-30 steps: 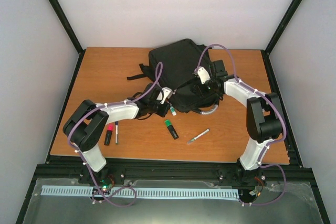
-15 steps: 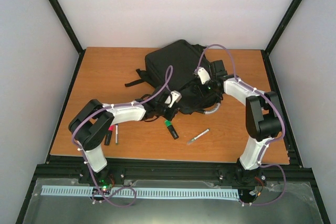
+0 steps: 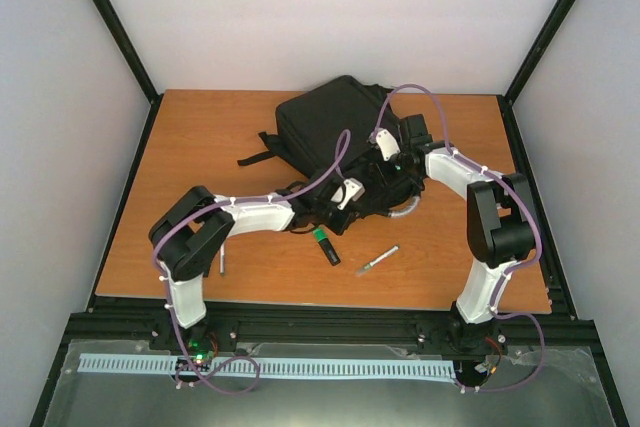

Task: Pack the student bag
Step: Adjust the student bag at the center of the board.

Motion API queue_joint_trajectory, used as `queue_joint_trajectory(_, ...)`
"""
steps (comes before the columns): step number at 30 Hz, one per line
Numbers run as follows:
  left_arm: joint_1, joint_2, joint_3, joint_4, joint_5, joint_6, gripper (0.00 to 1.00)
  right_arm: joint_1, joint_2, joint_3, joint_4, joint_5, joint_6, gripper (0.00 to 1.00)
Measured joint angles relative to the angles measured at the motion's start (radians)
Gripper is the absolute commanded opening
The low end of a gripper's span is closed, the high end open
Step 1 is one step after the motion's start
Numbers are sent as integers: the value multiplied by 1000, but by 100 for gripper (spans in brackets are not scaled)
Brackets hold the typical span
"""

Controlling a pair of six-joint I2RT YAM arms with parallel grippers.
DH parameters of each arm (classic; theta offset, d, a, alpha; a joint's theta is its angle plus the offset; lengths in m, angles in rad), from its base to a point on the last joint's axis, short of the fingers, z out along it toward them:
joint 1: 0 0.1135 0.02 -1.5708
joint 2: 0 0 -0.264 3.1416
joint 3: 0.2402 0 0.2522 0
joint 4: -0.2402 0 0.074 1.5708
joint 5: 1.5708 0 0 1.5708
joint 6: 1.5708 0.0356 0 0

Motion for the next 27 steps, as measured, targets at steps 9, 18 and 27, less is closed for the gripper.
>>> queue_joint_trajectory(9, -47, 48, 61, 3, 9, -1, 1, 0, 0, 0, -2, -4, 0, 43)
queue_joint_trajectory(18, -61, 93, 107, 4, 25, -24, 1, -1, -1, 1, -7, -4, 0, 43)
queue_joint_trajectory(27, -66, 103, 132, 22, 63, -56, 10, -36, -79, -23, -23, -11, 5, 45)
